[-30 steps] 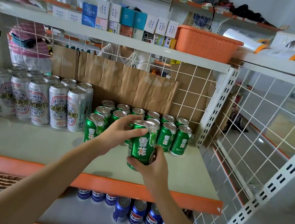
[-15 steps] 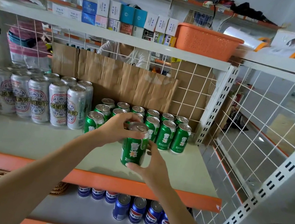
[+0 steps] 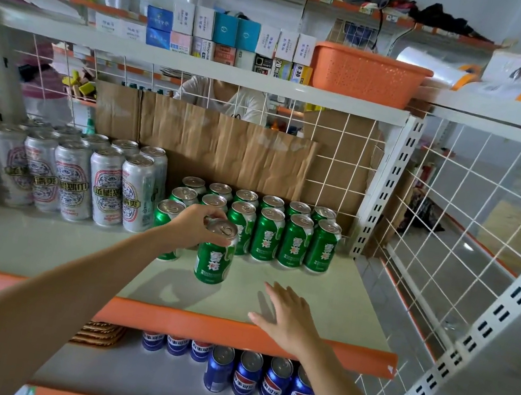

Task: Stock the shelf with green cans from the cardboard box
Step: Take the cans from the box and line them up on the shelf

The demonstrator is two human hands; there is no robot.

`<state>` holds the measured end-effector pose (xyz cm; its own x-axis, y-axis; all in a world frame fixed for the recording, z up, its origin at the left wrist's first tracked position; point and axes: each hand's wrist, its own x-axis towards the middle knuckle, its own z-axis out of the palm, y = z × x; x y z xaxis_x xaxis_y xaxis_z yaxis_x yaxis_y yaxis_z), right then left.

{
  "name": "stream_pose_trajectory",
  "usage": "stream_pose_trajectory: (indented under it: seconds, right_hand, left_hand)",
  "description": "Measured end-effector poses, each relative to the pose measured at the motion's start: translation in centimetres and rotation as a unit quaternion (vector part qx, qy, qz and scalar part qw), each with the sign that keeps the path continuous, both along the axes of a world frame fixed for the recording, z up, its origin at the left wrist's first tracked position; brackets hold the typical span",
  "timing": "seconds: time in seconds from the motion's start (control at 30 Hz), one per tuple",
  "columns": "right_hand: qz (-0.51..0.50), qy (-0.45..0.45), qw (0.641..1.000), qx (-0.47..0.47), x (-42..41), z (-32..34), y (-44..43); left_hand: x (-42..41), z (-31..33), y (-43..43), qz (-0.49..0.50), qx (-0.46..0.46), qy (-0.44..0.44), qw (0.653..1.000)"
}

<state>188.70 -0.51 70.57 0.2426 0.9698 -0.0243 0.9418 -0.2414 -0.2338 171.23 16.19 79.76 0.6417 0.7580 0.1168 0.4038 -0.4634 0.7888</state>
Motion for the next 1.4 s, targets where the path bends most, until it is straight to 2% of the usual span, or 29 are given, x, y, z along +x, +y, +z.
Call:
stream_pose_trajectory:
  seconds: [0.33,0.67,0.97,1.2,1.4]
  right_hand:
    - [-0.012,-0.022,1.0,-0.01,0.5,-1.4,0.6]
    - [-0.006,-0.04,0.999,-0.001,0.9,-2.0,0.8]
    - [-0.006,-0.047,0.999,0.003,1.0,-2.3,0.9]
    - [-0.004,-0.049,0.999,0.007,1.0,-2.2,0.7]
    - [-0.005,-0.048,0.999,0.006,1.0,-2.3,0.8]
  left_hand:
    - [0.0,-0.7,1.8,-0.016,0.065,0.107,0.992]
    - [0.6,2.4,2.2,-0.118,0.168,0.261,0.943]
    - [0.9,3.2,3.9,-0.144,0.21,0.3,0.919]
    - [0.1,3.3,5.6,-0.104,0.206,0.318,0.919]
    - [0.2,3.1,6.0,-0.12,0.202,0.302,0.924]
